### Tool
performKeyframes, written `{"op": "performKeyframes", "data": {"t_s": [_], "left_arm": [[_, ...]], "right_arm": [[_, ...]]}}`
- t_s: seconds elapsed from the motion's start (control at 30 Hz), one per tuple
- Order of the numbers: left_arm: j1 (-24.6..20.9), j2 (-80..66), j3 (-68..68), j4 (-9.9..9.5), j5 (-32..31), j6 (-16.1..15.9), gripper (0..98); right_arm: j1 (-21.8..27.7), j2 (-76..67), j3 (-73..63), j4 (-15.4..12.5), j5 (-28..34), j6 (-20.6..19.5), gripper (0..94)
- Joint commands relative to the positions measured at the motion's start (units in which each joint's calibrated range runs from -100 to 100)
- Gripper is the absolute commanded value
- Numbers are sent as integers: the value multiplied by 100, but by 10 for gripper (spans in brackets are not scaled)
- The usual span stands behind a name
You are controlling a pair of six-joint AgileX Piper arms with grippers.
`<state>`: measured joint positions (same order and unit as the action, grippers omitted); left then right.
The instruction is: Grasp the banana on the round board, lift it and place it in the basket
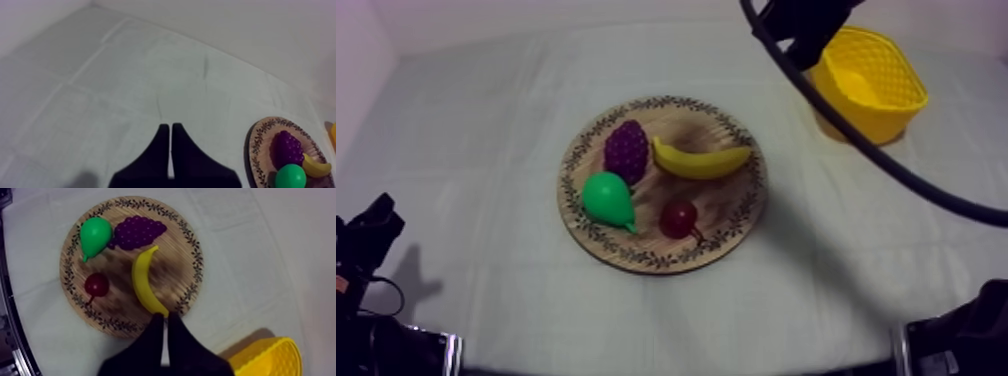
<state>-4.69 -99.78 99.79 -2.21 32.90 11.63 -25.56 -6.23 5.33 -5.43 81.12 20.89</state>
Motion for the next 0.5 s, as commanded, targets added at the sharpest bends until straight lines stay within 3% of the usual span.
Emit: {"op": "performKeyframes", "data": {"t_s": [0.0, 0.17, 0.4, 0.47], "left_arm": [[2, -5, -1, 3, 0, 0, 1], [2, -5, -1, 3, 0, 1, 1], [2, -5, -1, 3, 0, 2, 1], [2, -5, -1, 3, 0, 0, 1]], "right_arm": [[0, 37, 22, -20, -60, -28, 46], [23, 135, 31, -59, -103, -62, 154], [25, 203, 29, -36, -7, -79, 521], [12, 212, 40, -12, 14, -67, 589]]}}
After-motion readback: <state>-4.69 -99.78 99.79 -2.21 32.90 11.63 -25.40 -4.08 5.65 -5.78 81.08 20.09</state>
